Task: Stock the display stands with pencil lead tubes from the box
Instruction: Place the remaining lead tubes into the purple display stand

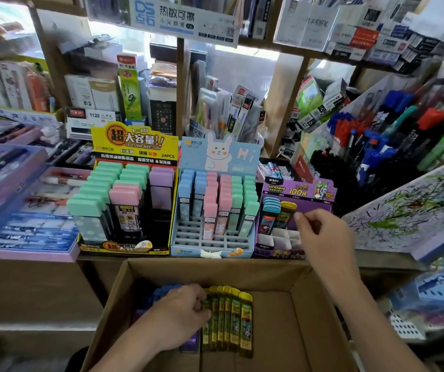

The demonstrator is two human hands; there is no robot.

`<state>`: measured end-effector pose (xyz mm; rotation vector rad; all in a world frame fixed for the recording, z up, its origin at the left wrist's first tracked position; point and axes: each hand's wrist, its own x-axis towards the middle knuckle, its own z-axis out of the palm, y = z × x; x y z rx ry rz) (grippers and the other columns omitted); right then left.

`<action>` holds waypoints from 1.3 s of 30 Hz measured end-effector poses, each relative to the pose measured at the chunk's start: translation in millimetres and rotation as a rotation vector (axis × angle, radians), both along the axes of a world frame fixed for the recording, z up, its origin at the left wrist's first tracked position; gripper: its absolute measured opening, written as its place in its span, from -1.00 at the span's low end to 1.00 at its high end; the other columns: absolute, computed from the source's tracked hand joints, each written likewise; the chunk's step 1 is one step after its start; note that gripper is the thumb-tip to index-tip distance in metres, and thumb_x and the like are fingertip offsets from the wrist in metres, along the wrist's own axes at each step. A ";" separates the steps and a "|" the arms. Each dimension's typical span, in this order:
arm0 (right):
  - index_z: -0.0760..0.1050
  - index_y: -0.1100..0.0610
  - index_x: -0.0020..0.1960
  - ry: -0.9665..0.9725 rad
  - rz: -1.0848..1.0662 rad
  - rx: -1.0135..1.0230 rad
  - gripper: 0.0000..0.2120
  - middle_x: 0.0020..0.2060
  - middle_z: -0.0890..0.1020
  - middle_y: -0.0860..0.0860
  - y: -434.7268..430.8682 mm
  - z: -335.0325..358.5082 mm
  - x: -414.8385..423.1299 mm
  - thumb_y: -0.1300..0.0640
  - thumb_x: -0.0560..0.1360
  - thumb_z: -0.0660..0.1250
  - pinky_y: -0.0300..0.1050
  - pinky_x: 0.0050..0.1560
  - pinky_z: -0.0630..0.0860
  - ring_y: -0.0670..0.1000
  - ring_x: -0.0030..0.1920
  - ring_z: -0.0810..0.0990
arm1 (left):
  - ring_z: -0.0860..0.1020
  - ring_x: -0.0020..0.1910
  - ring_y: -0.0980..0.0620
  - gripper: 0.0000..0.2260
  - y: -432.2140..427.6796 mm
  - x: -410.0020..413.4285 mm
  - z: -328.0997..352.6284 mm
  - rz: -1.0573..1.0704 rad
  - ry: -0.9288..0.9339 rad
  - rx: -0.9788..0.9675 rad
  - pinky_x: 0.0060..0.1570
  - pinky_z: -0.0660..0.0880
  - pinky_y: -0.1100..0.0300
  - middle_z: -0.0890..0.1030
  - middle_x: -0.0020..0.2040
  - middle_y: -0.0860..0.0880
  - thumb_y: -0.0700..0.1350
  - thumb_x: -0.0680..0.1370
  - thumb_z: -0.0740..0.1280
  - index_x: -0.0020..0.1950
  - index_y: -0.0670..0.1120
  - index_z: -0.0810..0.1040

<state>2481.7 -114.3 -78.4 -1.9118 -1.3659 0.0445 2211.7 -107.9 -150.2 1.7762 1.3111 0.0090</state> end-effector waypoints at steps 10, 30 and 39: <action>0.63 -0.07 0.06 0.307 0.248 -0.678 -0.91 -0.12 0.67 -0.16 -47.4 -54.0 -60.7 0.04 0.62 0.34 -0.29 -0.09 0.54 -0.22 -0.10 0.63 | 0.60 0.08 0.24 -0.74 -6.3 -1.7 -0.4 0.053 -0.065 -0.078 0.18 0.57 0.14 0.64 0.09 0.20 0.05 0.51 0.37 0.19 0.24 0.52; 0.45 -0.06 0.30 0.544 0.138 -0.948 -0.70 0.19 0.55 -0.02 -46.5 -102.1 -70.8 0.14 0.60 0.33 -0.13 0.04 0.54 -0.04 0.12 0.56 | 0.64 0.15 0.06 -0.49 -18.3 11.3 -20.9 0.242 -0.193 -0.242 0.21 0.60 0.00 0.65 0.19 0.07 -0.06 0.45 0.30 0.41 0.08 0.41; 0.38 0.02 0.45 0.472 0.152 -0.963 -0.57 0.36 0.46 0.04 -50.3 -96.4 -74.1 0.16 0.59 0.27 0.03 0.31 0.53 0.07 0.26 0.51 | 0.48 0.10 0.19 -0.48 -36.8 27.4 -15.0 0.111 -0.108 -0.119 0.04 0.42 0.26 0.50 0.17 0.17 -0.07 0.57 0.23 0.49 0.22 0.19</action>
